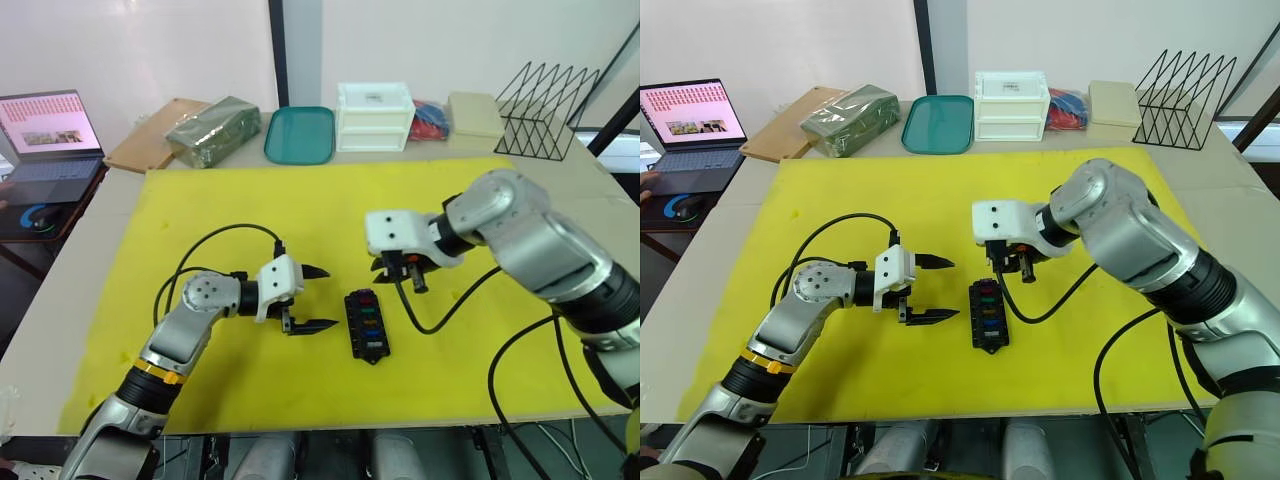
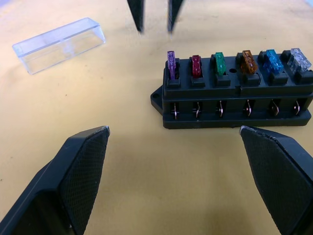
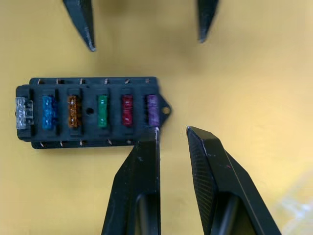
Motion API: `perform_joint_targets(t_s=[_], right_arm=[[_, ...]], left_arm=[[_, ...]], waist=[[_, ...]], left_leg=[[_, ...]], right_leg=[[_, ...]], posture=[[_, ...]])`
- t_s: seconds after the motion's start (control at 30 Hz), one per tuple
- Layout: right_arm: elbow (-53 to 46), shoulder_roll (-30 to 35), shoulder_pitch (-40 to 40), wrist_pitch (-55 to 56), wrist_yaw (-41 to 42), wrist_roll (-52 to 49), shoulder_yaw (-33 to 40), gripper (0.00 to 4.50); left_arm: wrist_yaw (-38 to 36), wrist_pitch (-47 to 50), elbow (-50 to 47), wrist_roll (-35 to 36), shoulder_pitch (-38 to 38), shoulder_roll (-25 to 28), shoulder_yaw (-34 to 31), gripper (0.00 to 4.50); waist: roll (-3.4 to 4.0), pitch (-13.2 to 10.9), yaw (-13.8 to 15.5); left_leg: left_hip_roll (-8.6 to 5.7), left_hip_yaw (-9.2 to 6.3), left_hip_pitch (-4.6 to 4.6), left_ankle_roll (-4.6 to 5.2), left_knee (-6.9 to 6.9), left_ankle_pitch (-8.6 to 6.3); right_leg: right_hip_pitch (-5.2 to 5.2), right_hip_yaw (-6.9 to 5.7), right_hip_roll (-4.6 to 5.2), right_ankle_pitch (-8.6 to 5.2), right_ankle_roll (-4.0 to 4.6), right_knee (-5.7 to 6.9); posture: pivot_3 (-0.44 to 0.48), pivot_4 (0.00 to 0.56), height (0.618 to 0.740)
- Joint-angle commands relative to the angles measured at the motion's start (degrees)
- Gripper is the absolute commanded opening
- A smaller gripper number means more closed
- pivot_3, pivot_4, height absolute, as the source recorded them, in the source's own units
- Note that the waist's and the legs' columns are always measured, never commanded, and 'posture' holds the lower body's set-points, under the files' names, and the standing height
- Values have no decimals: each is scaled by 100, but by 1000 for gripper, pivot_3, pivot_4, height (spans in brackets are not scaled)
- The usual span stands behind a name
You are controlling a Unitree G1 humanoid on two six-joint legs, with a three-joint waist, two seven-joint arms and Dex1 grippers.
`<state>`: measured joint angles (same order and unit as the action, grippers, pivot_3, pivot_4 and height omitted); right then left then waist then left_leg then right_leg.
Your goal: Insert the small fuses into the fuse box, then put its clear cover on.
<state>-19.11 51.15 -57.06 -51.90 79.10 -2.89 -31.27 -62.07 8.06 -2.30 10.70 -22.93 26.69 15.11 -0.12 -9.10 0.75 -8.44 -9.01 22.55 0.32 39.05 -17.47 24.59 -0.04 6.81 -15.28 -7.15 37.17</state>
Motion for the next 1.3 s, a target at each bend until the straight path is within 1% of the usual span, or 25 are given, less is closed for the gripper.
perform_joint_targets(t_s=[0.03,0.07,0.1,0.17,0.2,0.27,0.43,0.57,0.8,1.3], right_arm=[[-227,-73,170,-170,-198,-473,816,959],[-263,-185,306,-212,-330,-621,1055,959],[-348,-302,514,-174,-476,-781,1336,778],[-516,-389,825,-49,-644,-968,1646,379],[-626,-434,1052,83,-712,-1065,1778,33],[-736,-504,1476,272,-818,-1227,1912,33],[-769,-783,1959,231,-1116,-1722,2205,33],[-504,-780,2187,512,-1401,-1576,2023,33],[-191,-687,2391,726,-1458,-1612,1878,33],[191,-633,2394,677,-1412,-1677,1846,33]], left_arm=[[-24,-112,-37,24,-102,5,-15,4500],[-29,-121,-28,23,-104,9,-19,4500],[-32,-128,-23,22,-107,14,-23,4500],[-41,-139,-12,25,-112,20,-31,4500],[-49,-142,-10,29,-113,26,-37,4500],[-65,-132,-25,44,-108,36,-41,4500],[-127,0,-118,179,-101,27,-72,4500],[-242,190,-230,345,-108,50,-96,4500],[-355,380,-364,480,-90,109,-92,4500],[-334,302,-316,352,-85,115,-19,4500]], waist=[[0,0,5],[-1,0,5],[0,0,5],[-1,0,8],[-1,0,8],[-1,0,6],[-1,0,-1],[-1,0,6],[-1,0,-4],[-1,0,0]], left_leg=[[0,0,0,0,0,0],[0,0,0,0,0,0],[0,-1,0,0,1,0],[0,-2,0,0,1,0],[0,-2,0,0,0,0],[0,0,0,0,1,0],[0,0,-1,0,1,0],[0,-1,-1,0,1,0],[0,-1,-1,0,1,0],[0,-1,-1,0,2,0]], right_leg=[[0,0,0,0,0,0],[-1,0,1,0,0,-1],[-2,0,0,0,0,0],[-3,0,0,0,0,1],[-2,0,1,0,0,0],[-2,1,1,0,0,0],[-2,1,0,0,0,2],[-3,0,0,0,0,1],[-2,0,0,0,0,1],[-3,0,0,0,0,1]], posture=[[0,150,740],[0,150,740],[0,150,740],[0,150,740],[0,150,740],[0,150,740],[0,150,740],[0,150,740],[0,150,740],[0,150,740]])
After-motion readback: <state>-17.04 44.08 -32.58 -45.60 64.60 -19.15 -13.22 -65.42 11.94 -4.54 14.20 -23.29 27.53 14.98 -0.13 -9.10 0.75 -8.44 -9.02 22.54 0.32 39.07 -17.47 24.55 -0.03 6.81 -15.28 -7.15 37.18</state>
